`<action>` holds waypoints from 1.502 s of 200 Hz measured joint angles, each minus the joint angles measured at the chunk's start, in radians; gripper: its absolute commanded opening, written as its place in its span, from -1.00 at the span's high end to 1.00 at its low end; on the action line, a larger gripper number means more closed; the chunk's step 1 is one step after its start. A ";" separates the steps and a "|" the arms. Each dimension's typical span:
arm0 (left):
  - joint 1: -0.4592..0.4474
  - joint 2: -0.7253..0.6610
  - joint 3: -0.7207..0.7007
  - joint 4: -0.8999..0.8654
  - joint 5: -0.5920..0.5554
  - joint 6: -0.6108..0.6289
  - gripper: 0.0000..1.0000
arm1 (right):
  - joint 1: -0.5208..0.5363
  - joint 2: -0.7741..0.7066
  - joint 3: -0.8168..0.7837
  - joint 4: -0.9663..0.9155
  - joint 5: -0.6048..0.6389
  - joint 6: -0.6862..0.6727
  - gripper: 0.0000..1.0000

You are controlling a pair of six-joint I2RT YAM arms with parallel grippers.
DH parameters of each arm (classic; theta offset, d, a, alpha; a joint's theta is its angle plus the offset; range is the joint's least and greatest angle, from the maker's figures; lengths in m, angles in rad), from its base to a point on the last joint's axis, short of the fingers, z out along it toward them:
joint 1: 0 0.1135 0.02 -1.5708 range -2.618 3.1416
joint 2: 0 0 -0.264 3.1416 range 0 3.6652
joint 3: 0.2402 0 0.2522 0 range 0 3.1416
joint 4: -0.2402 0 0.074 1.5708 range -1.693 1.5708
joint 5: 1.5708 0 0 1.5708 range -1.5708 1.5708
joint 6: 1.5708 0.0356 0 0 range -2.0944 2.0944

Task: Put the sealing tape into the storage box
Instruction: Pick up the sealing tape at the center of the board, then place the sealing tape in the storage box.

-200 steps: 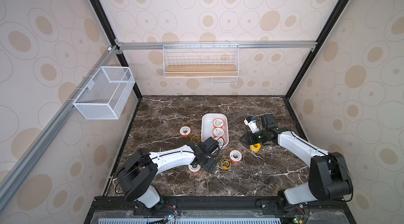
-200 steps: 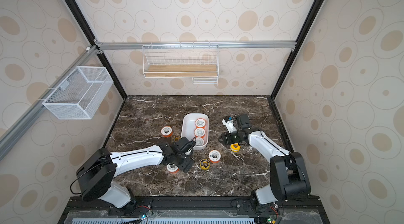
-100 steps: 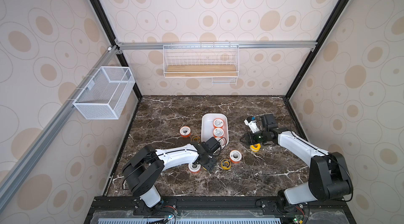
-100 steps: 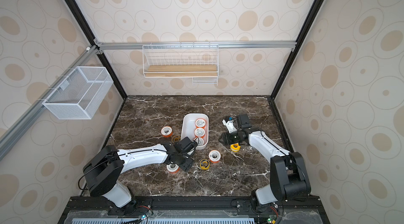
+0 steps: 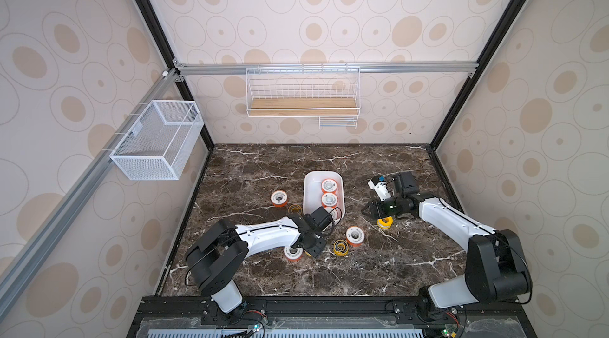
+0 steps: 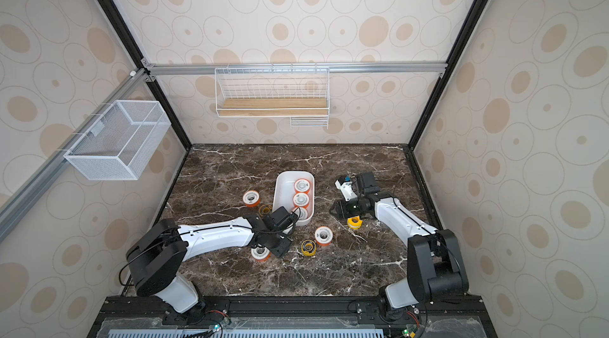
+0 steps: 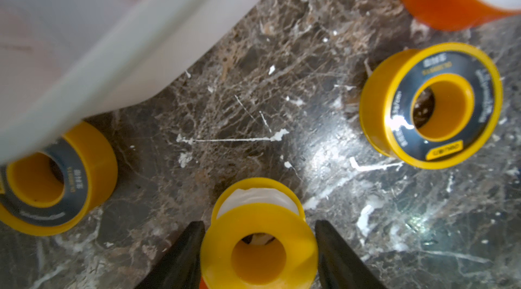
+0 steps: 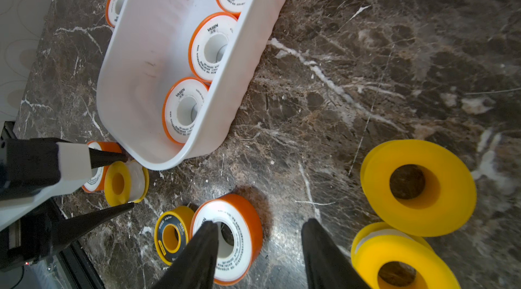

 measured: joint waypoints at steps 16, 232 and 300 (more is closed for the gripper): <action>0.000 -0.010 0.000 -0.003 0.000 0.000 -0.28 | 0.000 0.003 0.000 -0.001 -0.010 0.000 -0.07; 0.169 -0.090 0.439 -0.286 -0.056 0.001 -0.32 | 0.006 0.418 0.450 -0.044 -0.173 0.074 -0.02; 0.209 0.129 0.669 -0.325 -0.047 0.048 -0.31 | 0.015 0.542 0.589 -0.097 -0.201 0.080 0.06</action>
